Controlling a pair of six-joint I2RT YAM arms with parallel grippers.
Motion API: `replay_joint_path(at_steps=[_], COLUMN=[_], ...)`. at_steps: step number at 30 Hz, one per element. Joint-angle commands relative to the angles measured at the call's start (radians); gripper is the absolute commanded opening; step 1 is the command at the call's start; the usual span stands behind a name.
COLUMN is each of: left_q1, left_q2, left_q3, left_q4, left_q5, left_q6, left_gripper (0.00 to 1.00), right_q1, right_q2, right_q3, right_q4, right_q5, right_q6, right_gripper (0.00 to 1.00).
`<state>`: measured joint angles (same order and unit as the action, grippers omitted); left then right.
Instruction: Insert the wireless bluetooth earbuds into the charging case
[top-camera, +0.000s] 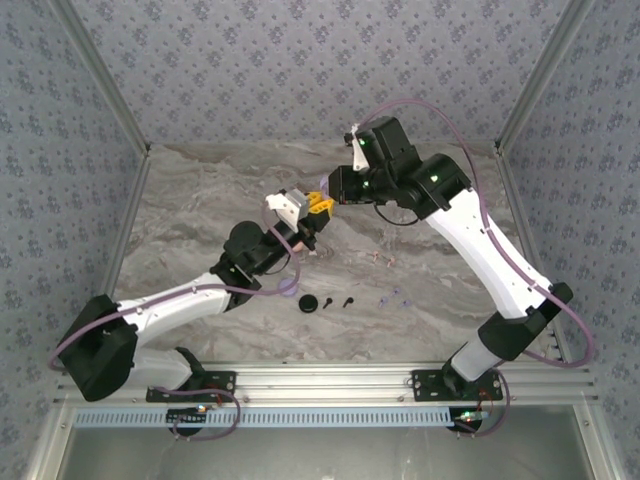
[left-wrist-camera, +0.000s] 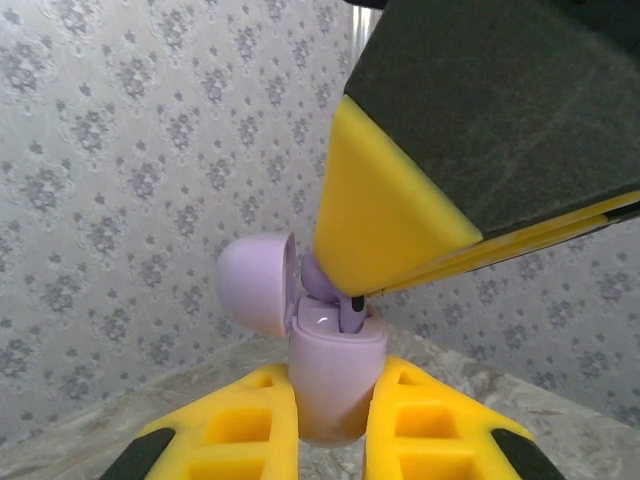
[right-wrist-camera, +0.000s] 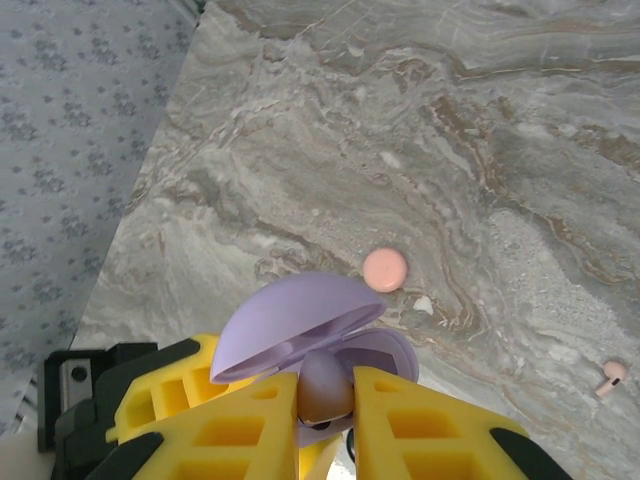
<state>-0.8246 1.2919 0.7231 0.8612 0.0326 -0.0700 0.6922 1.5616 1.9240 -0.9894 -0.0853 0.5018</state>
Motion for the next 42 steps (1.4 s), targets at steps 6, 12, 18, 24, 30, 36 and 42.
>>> replay_joint_path(at_steps=[6, 12, 18, 24, 30, 36, 42], left_q1=[0.049, 0.083, 0.12, 0.145, 0.156, 0.17, 0.173], left_q2=[-0.062, -0.062, -0.061, -0.053, -0.048, -0.043, -0.038], left_q3=[0.003, 0.002, -0.004, -0.005, 0.002, 0.006, 0.01], left_q4=[0.089, 0.094, 0.117, 0.131, 0.133, 0.134, 0.141], left_q5=[0.176, 0.262, 0.329, 0.379, 0.422, 0.46, 0.474], left_q6=[-0.09, -0.148, -0.216, -0.265, -0.287, -0.318, -0.333], left_gripper=[0.0, 0.0, 0.0, 0.0, 0.0, 0.0, 0.0], right_q1=[-0.023, -0.026, -0.027, -0.027, -0.026, -0.021, -0.016], right_q2=[-0.066, -0.074, -0.079, -0.084, -0.089, -0.09, -0.09], right_q3=[-0.078, -0.088, -0.088, -0.102, -0.117, -0.12, -0.126], right_q4=[0.048, 0.054, 0.051, 0.047, 0.053, 0.048, 0.045], right_q5=[-0.164, -0.181, -0.214, -0.244, -0.274, -0.293, -0.304], right_q6=[-0.107, -0.14, -0.186, -0.225, -0.253, -0.279, -0.296], right_gripper=[0.22, 0.22, 0.22, 0.22, 0.22, 0.23, 0.24])
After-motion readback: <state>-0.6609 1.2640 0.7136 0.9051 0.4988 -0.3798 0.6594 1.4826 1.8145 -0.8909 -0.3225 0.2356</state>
